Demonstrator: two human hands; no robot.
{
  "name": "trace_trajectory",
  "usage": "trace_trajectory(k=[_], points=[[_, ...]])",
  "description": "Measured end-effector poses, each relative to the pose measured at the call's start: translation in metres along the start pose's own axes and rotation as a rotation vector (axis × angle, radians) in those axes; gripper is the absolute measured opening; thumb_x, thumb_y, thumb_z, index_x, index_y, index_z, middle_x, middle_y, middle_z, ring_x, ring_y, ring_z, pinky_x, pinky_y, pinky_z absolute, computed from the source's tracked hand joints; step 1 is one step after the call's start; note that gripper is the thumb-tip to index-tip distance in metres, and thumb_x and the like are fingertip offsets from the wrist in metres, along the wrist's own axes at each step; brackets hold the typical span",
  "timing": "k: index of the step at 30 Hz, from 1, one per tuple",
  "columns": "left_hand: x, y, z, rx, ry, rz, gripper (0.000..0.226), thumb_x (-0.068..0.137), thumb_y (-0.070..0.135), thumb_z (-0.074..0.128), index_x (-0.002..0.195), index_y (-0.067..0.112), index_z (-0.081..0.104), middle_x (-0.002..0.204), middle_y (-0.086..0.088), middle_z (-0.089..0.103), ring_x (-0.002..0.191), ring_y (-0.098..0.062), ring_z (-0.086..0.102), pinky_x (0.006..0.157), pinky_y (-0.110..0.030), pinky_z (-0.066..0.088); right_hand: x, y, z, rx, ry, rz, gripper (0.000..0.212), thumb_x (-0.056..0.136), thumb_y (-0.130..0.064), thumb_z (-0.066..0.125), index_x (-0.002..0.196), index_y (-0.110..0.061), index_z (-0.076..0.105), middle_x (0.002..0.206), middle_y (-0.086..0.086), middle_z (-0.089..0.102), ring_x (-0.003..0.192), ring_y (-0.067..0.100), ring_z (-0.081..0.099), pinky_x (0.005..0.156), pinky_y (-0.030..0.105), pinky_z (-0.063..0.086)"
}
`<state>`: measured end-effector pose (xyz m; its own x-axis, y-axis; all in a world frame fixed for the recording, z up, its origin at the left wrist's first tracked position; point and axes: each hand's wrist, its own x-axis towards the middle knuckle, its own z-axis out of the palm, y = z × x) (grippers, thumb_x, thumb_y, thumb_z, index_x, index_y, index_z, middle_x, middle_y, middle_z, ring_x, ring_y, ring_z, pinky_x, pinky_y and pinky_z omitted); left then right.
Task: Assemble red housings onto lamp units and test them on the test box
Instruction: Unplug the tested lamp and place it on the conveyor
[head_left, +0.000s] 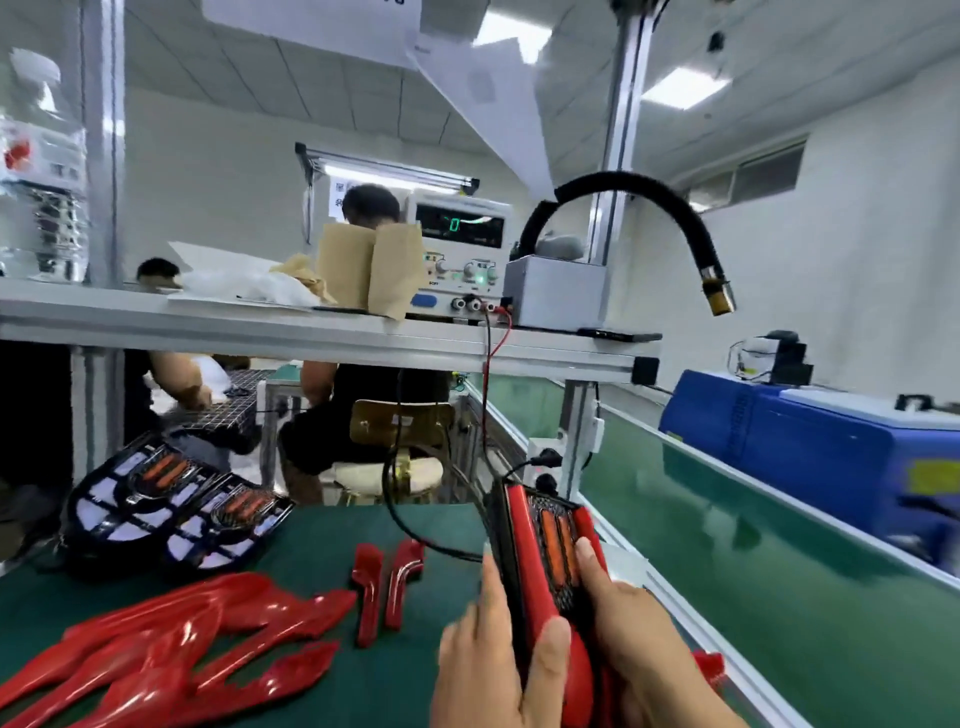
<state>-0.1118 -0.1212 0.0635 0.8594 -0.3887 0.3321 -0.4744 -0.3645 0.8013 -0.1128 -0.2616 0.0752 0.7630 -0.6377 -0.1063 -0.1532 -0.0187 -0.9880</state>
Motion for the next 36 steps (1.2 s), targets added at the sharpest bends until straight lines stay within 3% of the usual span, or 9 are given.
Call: trace_trajectory(k=[6,8,10,14,16,19,24,29,36], points=[[0.015,0.081,0.058,-0.062,-0.154,0.237,0.077,0.099,0.055,0.03,0.152,0.03,-0.02,0.155,0.011,0.017,0.139,-0.007,0.028,0.107,-0.02,0.026,-0.007,-0.02,-0.105,0.138,0.306,0.014,0.068,0.085,-0.068,0.051,0.076,-0.005,0.072,0.063,0.01,0.072,0.059,0.028,0.072,0.061,0.037,0.057],[0.025,0.105,0.082,-0.114,-0.198,0.29,0.074,0.101,0.049,0.033,0.155,0.024,-0.011,0.153,0.007,0.024,0.136,-0.01,0.032,0.107,-0.021,0.027,0.0,-0.028,-0.144,0.208,0.375,0.039,0.068,0.089,-0.067,0.047,0.083,-0.004,0.071,0.067,0.012,0.073,0.058,0.029,0.072,0.056,0.034,0.056],[0.037,0.129,0.104,-0.133,-0.26,0.289,0.072,0.102,0.045,0.035,0.156,0.019,-0.005,0.15,0.0,0.031,0.135,-0.015,0.035,0.108,-0.025,0.029,0.004,-0.038,-0.175,0.255,0.424,0.055,0.063,0.096,-0.062,0.042,0.098,-0.005,0.069,0.083,0.019,0.074,0.072,0.035,0.073,0.071,0.047,0.059],[0.065,0.157,0.146,-0.328,-0.427,0.076,0.057,0.102,0.038,0.041,0.151,0.012,0.029,0.138,-0.006,0.051,0.122,-0.019,0.052,0.096,-0.024,0.044,0.014,-0.053,-0.221,0.175,0.424,0.12,0.041,0.101,-0.039,0.045,0.106,-0.006,0.069,0.096,0.025,0.072,0.089,0.04,0.07,0.09,0.062,0.051],[0.08,0.159,0.161,-0.511,-0.522,-0.103,0.037,0.1,0.034,0.046,0.127,0.01,0.055,0.121,-0.009,0.063,0.106,-0.023,0.061,0.082,-0.026,0.05,0.02,-0.06,-0.231,0.146,0.377,0.146,0.032,0.099,-0.029,0.047,0.102,-0.008,0.07,0.095,0.024,0.073,0.086,0.038,0.07,0.09,0.062,0.052],[0.106,0.158,0.169,-0.667,-0.602,-0.31,0.027,0.1,0.03,0.05,0.106,0.008,0.064,0.098,-0.01,0.069,0.086,-0.023,0.061,0.077,-0.031,0.045,0.035,-0.071,-0.238,0.066,0.351,0.201,0.027,0.099,-0.03,0.049,0.101,-0.01,0.067,0.097,0.019,0.074,0.08,0.033,0.069,0.087,0.05,0.055],[0.141,0.159,0.161,-0.762,-0.622,-0.432,0.028,0.103,0.024,0.044,0.088,0.013,0.065,0.051,0.0,0.066,0.036,-0.01,0.056,0.04,-0.015,0.037,0.071,-0.085,-0.229,-0.052,0.392,0.182,0.02,0.098,-0.02,0.044,0.089,-0.01,0.058,0.084,0.014,0.07,0.072,0.029,0.066,0.073,0.036,0.051],[0.162,0.152,0.167,-0.741,-0.612,-0.413,0.029,0.104,0.024,0.041,0.093,0.011,0.064,0.055,0.001,0.067,0.053,-0.014,0.055,0.054,-0.027,0.036,0.108,-0.087,-0.222,-0.119,0.448,0.046,0.044,0.104,-0.041,0.036,0.1,-0.004,0.06,0.1,0.019,0.068,0.094,0.033,0.066,0.085,0.041,0.052],[0.183,0.167,0.175,-0.387,-0.511,-0.278,0.021,0.099,0.025,0.051,0.099,0.007,0.062,0.091,-0.008,0.065,0.082,-0.019,0.055,0.072,-0.033,0.039,0.128,-0.055,-0.221,0.261,0.33,0.195,0.028,0.096,-0.025,0.049,0.107,-0.008,0.067,0.091,0.014,0.076,0.075,0.03,0.073,0.086,0.046,0.056]])
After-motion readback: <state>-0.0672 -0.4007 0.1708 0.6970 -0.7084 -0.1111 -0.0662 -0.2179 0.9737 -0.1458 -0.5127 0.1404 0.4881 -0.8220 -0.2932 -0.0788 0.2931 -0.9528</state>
